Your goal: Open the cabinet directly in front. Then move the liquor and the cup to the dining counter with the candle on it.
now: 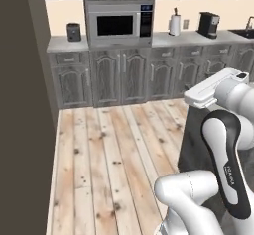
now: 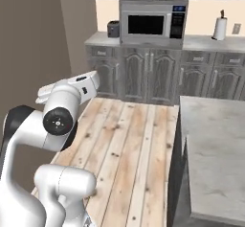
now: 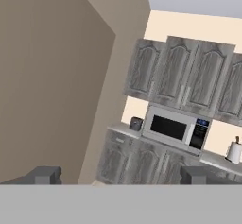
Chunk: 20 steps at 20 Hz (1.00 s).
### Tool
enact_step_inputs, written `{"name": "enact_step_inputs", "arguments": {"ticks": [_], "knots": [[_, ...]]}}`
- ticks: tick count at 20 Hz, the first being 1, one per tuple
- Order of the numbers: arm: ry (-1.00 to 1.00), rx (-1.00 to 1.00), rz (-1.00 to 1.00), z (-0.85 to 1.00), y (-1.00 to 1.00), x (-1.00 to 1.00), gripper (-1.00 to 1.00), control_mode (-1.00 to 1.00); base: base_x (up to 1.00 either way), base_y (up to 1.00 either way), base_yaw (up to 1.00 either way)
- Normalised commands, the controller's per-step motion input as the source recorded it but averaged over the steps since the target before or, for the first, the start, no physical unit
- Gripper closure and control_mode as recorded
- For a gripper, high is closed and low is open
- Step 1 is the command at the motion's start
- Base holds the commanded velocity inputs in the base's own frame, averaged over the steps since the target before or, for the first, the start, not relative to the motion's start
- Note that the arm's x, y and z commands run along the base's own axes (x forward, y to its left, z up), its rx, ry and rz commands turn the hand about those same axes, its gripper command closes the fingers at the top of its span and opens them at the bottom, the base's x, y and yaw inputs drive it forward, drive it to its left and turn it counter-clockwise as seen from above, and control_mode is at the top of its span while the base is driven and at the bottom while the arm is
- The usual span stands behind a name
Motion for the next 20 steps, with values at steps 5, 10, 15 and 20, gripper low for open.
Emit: {"name": "enact_step_inputs", "arguments": {"ticks": [5, 10, 15, 20], "knots": [[0.00, 0.00, 0.00, 0.00, 0.00, 0.00, -1.00, 1.00, 1.00, 0.29, -0.05], [0.00, 0.00, 0.00, 0.00, 0.00, 0.00, -1.00, 1.00, 1.00, 0.29, -0.05], [0.00, 0.00, 0.00, 0.00, 0.00, 0.00, -1.00, 1.00, 1.00, 0.23, -0.06], [0.00, 0.00, 0.00, 0.00, 0.00, 0.00, -1.00, 1.00, 1.00, 0.07, -0.09]]}}
